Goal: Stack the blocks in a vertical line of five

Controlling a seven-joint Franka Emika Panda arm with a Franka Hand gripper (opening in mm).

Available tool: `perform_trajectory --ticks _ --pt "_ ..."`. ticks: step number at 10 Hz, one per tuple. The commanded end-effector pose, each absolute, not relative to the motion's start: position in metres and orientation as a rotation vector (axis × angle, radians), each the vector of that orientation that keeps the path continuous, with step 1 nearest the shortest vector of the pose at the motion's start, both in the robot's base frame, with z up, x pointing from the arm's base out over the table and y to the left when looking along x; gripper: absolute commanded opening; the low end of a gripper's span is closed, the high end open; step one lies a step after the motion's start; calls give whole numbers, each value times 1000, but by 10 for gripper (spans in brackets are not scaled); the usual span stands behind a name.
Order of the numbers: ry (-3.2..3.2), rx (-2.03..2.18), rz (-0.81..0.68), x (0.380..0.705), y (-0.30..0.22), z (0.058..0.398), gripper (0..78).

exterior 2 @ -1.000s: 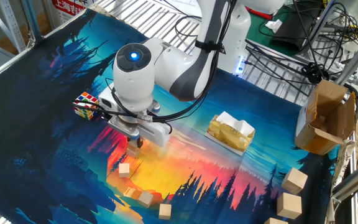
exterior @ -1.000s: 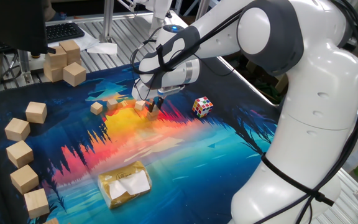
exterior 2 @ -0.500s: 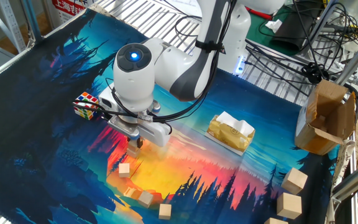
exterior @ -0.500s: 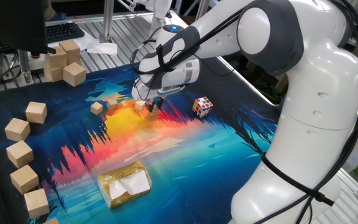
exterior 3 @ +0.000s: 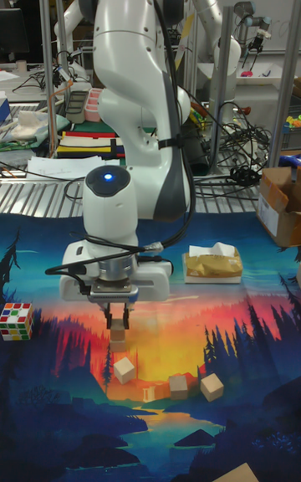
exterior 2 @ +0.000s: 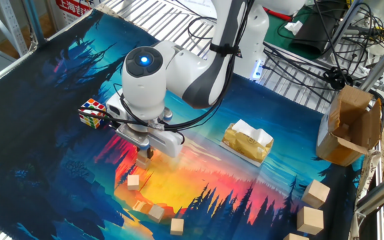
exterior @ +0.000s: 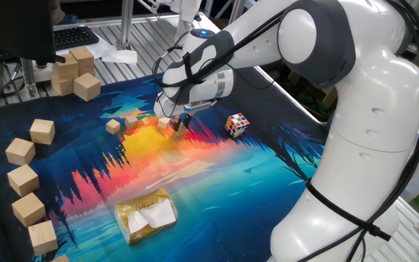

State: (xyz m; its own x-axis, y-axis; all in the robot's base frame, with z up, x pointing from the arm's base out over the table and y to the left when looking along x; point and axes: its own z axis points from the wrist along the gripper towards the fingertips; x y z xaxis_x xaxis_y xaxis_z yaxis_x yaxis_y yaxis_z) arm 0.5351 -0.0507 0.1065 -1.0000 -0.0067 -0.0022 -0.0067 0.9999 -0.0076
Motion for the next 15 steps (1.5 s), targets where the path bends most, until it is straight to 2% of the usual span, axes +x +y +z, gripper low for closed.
perform_trajectory --ticks 1,13,14,15 --pt "3134 1 -17 537 -51 109 775" --pt "3134 1 -17 537 -51 109 775" --pt "3161 216 -45 541 -20 149 775" --pt "3173 281 -46 544 -13 157 775"
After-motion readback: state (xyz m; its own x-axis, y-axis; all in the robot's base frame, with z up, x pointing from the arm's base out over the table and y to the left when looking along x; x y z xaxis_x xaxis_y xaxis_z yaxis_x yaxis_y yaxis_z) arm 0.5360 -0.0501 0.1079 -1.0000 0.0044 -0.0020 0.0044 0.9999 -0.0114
